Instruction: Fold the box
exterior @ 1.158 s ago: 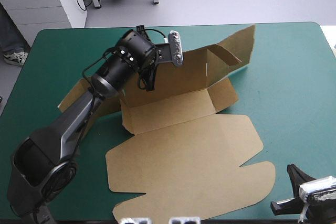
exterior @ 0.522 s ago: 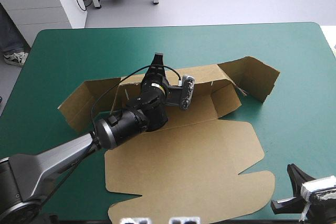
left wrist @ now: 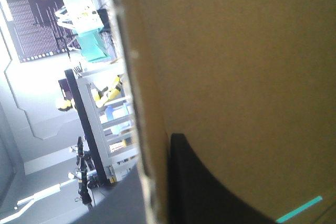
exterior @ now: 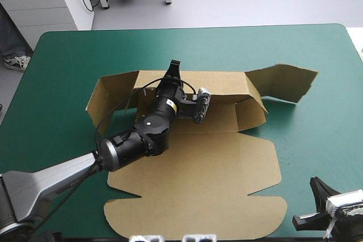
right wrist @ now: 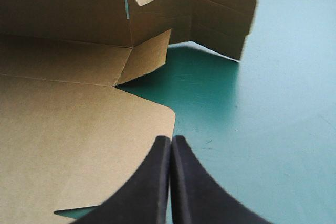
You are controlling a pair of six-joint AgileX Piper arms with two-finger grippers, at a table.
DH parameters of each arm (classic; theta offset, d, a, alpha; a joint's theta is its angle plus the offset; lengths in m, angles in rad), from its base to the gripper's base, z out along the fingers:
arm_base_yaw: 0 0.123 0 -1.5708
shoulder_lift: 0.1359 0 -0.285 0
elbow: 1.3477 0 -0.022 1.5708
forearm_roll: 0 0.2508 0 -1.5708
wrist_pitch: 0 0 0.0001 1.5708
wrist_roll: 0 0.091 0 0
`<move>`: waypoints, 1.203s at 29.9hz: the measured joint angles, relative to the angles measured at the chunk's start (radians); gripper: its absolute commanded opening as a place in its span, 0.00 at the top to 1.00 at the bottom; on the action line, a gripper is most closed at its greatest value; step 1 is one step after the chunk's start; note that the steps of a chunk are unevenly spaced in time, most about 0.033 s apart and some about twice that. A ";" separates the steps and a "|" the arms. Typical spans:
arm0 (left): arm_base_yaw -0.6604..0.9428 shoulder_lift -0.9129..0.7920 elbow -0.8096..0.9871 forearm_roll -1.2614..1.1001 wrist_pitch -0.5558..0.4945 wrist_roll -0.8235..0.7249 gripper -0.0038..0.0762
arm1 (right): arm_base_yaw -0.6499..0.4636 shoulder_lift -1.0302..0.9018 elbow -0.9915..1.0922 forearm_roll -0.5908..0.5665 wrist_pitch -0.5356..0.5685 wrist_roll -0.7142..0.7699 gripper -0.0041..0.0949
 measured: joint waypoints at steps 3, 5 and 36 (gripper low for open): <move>0.031 -0.028 0.001 0.001 -0.055 0.001 0.96 | 0.000 0.000 0.000 0.000 0.000 0.001 0.97; 0.049 -0.035 0.001 0.004 -0.062 0.002 0.96 | 0.000 0.000 0.000 0.001 0.000 0.002 0.97; 0.074 -0.043 0.106 0.095 -0.115 -0.061 0.96 | 0.000 0.766 -0.519 0.014 -0.011 -0.151 0.97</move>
